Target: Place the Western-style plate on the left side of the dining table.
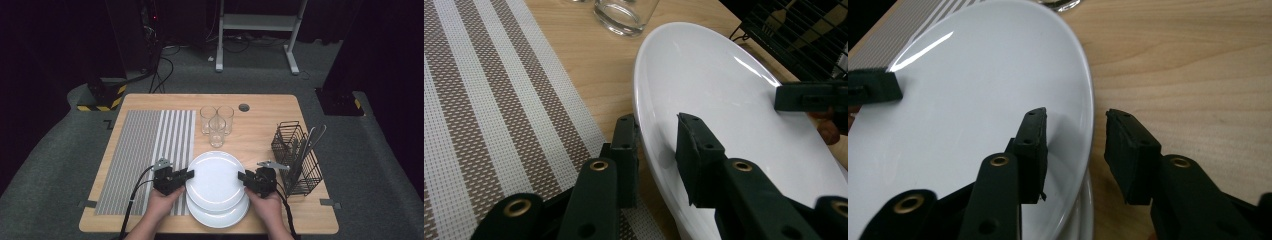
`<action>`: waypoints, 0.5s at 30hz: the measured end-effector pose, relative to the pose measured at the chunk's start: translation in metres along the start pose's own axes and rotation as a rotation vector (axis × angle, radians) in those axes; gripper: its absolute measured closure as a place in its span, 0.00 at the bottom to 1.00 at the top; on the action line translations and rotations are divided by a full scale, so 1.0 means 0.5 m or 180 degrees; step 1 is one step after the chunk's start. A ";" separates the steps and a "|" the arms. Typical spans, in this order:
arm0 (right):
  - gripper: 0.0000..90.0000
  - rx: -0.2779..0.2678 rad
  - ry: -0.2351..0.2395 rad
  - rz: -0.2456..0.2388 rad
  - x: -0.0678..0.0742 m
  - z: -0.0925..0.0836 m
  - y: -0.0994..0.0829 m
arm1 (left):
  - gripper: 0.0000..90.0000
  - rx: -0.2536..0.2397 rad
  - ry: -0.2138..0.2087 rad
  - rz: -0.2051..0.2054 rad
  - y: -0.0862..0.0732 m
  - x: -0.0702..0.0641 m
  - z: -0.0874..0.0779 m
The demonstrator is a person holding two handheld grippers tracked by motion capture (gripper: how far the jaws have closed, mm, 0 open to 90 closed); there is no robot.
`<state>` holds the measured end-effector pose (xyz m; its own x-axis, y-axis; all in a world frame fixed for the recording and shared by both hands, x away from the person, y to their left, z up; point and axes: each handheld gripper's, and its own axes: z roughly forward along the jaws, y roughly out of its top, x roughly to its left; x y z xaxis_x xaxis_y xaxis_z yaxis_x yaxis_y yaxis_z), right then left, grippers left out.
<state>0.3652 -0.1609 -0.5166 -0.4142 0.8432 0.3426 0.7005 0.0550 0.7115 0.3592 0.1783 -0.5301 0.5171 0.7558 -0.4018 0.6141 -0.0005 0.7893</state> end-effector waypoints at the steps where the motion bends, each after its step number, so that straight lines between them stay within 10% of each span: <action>1: 0.66 0.0015 0.0010 -0.0018 0.002 -0.002 -0.004 | 0.78 -0.0001 0.0004 0.0002 0.000 0.000 0.000; 15: 0.68 0.0018 0.0033 -0.0071 0.013 -0.013 -0.027 | 0.65 0.0155 0.0131 0.0169 0.003 -0.016 -0.007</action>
<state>0.3492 -0.1597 -0.5197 -0.4359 0.8361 0.3331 0.6943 0.0768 0.7156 0.3541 0.1746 -0.5242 0.5254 0.7801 -0.3398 0.6152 -0.0724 0.7851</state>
